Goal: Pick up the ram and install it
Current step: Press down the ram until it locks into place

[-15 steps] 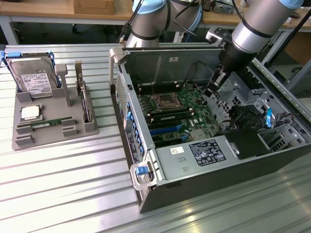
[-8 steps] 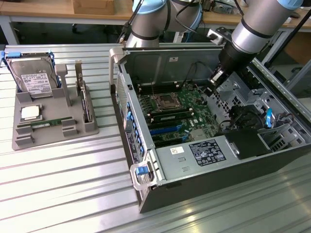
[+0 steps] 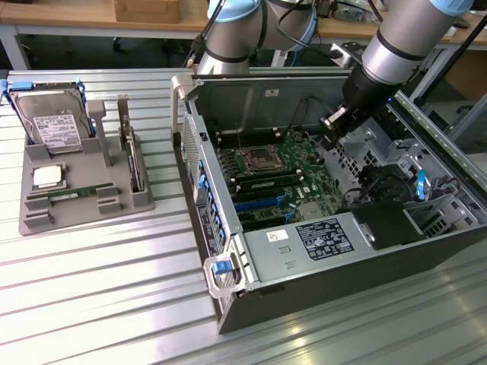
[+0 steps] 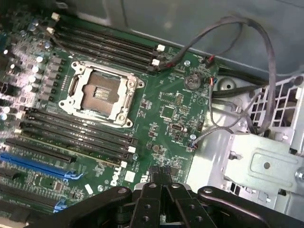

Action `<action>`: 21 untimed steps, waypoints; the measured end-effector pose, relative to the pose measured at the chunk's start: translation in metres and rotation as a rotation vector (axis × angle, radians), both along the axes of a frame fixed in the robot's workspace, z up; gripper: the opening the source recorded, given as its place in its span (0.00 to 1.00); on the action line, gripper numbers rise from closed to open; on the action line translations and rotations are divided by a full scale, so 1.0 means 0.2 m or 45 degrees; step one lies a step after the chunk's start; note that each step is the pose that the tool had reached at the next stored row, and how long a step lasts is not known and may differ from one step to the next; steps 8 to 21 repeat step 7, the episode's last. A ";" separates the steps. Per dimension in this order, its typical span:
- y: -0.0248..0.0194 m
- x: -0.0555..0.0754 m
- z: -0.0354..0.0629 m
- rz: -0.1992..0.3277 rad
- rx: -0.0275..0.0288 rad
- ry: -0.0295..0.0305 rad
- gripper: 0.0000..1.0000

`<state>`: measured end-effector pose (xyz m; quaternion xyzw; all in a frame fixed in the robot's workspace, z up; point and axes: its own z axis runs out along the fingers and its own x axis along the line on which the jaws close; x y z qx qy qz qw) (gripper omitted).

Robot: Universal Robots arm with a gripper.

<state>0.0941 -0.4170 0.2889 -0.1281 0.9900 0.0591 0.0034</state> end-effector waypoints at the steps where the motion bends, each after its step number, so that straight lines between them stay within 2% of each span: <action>1: 0.000 0.00 -0.001 -0.046 -0.0003 0.0000 0.11; 2: 0.000 0.00 -0.001 -0.080 -0.0006 0.0000 0.11; 3: 0.000 0.00 -0.002 -0.140 -0.0011 0.0000 0.11; 5: 0.000 0.00 -0.002 -0.175 -0.0012 0.0000 0.11; 21: 0.000 0.00 -0.002 -0.175 -0.0013 0.0000 0.11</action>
